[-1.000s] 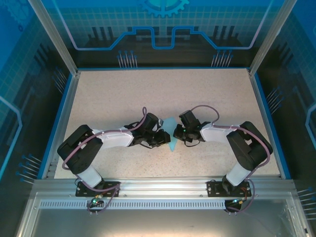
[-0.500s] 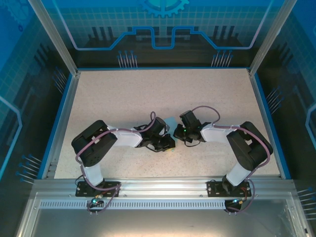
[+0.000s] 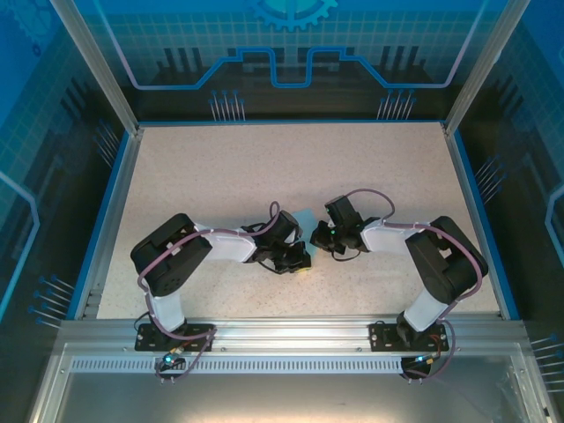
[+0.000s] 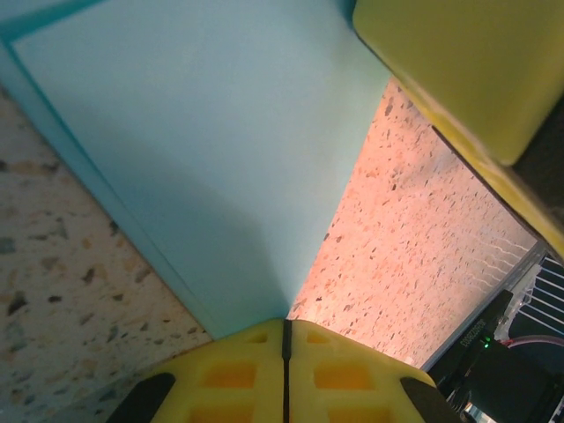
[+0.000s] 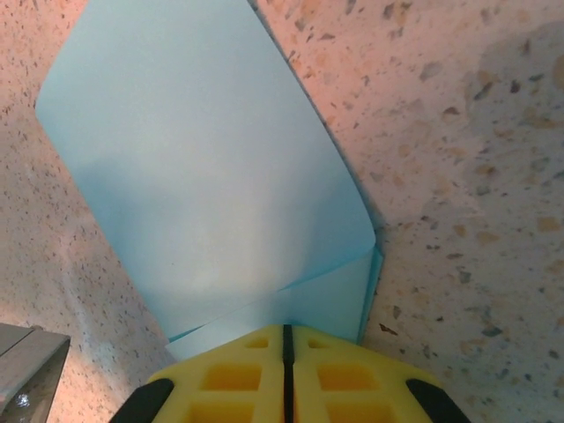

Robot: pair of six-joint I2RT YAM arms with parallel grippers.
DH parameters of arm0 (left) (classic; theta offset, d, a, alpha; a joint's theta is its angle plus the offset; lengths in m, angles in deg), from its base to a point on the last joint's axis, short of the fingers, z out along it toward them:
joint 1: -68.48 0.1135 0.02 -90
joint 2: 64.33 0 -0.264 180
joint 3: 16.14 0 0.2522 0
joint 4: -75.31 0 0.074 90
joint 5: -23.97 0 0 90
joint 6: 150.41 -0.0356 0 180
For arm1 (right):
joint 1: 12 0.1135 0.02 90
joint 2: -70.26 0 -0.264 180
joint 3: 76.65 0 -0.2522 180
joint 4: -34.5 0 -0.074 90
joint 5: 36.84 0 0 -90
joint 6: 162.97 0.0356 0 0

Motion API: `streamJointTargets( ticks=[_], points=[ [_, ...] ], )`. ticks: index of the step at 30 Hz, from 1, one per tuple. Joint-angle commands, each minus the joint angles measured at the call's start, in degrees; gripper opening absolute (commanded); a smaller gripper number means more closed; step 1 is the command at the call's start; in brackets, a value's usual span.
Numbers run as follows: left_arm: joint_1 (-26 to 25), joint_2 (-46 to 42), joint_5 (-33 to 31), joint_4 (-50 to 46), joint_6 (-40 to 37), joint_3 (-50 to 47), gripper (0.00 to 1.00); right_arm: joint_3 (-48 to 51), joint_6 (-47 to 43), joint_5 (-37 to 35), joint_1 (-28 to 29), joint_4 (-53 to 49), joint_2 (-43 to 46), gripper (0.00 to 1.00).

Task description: Fold a paper plane with a square sheet of paper (pick it up from the middle)

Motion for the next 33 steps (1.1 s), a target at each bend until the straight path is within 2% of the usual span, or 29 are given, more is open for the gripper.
streamJointTargets(
  ticks=[1, 4, 14, 24, 33],
  points=[
    [-1.0, 1.5, -0.1, -7.1, -1.6, -1.6, 0.07, 0.6, -4.8, 5.0, -1.1, 0.1, 1.7, 0.08],
    [-0.9, 1.5, -0.2, -6.6, -1.4, -2.2, 0.05, -0.4, -9.7, 8.9, -1.0, -1.0, 2.3, 0.08],
    [-1.0, 1.8, -0.5, -4.5, -0.2, -3.2, 0.01, 4.1, -12.2, 10.6, -0.6, -2.3, 5.4, 0.03],
    [-0.9, 1.9, -0.7, -4.3, 0.1, -3.3, 0.0, 2.5, -15.5, 14.2, -0.4, -2.7, 0.6, 0.01],
    [-1.0, 1.4, -0.3, -4.8, 0.1, -4.6, 0.0, -1.3, -22.0, 13.6, -4.6, -6.9, -3.3, 0.01]
  ],
)
